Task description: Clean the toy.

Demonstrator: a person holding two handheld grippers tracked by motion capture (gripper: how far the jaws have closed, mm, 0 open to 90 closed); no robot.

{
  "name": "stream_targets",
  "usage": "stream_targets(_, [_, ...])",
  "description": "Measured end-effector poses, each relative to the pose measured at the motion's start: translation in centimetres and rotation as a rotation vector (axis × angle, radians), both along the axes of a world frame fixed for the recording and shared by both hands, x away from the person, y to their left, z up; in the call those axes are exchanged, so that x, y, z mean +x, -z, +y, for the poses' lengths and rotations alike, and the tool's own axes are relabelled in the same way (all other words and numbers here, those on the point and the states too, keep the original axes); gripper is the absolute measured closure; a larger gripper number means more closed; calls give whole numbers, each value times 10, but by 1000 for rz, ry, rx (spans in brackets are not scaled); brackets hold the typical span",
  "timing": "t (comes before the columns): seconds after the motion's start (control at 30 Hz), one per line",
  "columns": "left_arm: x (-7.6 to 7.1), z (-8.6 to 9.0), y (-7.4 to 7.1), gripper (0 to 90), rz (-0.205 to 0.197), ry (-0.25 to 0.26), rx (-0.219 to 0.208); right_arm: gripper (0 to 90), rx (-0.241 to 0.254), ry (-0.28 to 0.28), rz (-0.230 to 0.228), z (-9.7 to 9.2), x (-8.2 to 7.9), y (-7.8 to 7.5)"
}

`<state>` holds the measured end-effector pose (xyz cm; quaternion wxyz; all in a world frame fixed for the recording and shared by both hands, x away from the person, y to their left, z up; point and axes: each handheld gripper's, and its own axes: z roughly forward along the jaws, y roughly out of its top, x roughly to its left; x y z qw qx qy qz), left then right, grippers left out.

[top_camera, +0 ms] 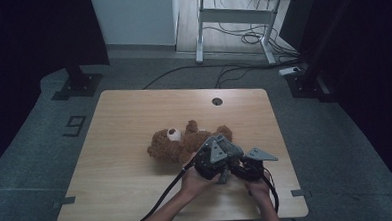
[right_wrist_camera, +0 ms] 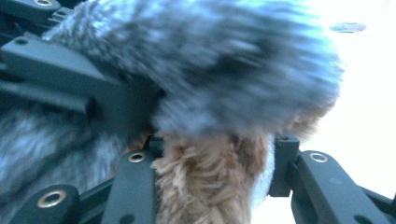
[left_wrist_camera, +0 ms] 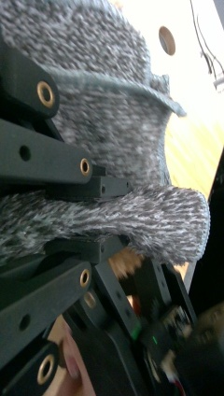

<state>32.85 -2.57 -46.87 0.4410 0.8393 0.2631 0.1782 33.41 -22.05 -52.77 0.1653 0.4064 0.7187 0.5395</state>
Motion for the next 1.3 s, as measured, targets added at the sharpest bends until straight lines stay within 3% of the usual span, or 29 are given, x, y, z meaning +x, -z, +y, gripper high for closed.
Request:
stream_targets(0.07, [1, 15, 1, 770, -3, -36, -5, 570, -1, -1, -5, 0, 0, 0])
stream_targets(0.2, [7, 49, 0, 772, 30, -88, -58, 570, -1, -1, -5, 0, 0, -1])
stream_targets(0.3, [6, 60, -2, 772, 14, -109, -61, 570, -2, 0, -4, 0, 0, -1])
stream_targets(0.33, [7, 77, -4, 772, 5, -144, -65, 570, -3, 1, -3, 0, 0, -1])
stream_targets(0.57, [14, 135, -1, 772, 42, -247, -120, 570, -2, 0, 0, -3, 0, 0])
stream_targets(0.8, [12, 168, -3, 772, 12, -310, -107, 570, 0, 0, 1, -3, 0, 0])
stream_targets(0.93, [13, 184, 5, 771, 26, -345, -99, 570, 4, 3, 2, -3, 1, 0])
stream_targets(0.97, [14, 192, 13, 770, 39, -364, -70, 570, 5, 2, 2, -3, 1, 0])
stream_targets(1.03, [14, 199, 18, 768, 44, -385, -51, 570, 4, 1, 1, -3, 1, 0])
stream_targets(1.13, [16, 209, 21, 768, 59, -416, -52, 570, 3, 2, 3, -3, 1, 0])
stream_targets(1.23, [14, 211, 14, 768, 60, -407, -86, 570, 5, 5, 2, -3, 1, 0])
stream_targets(1.3, [10, 200, 2, 767, 49, -366, -104, 570, 8, 9, 4, -3, 1, 1])
